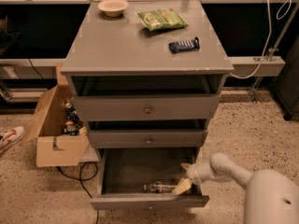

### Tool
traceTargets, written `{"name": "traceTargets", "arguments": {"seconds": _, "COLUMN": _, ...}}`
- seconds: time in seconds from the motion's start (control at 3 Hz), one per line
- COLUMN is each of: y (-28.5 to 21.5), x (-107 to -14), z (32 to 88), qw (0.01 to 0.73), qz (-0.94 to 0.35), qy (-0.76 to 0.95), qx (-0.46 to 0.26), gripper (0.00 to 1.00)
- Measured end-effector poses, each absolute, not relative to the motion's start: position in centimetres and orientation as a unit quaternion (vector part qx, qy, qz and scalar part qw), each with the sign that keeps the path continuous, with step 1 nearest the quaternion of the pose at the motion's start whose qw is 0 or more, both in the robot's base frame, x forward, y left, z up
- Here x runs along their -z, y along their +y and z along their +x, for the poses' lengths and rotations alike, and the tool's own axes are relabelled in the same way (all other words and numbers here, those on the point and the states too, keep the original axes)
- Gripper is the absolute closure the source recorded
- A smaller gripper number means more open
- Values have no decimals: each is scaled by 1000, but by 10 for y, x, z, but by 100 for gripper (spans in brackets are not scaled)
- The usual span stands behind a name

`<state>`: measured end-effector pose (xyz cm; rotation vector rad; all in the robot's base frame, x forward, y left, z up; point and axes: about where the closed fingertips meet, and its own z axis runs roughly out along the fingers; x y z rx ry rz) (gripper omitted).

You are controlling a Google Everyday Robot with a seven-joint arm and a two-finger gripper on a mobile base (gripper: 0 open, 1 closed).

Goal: Place water bottle into bottom drawer

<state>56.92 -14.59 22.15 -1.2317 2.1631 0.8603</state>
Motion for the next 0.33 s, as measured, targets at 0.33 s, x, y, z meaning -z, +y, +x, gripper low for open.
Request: {"name": "traceTargets", "arguments": {"seconds": 0.33, "y": -203, "x": -248, "z": 547, "qw": 315, "qz": -412, "qy": 791, "qx": -324, "gripper": 0}}
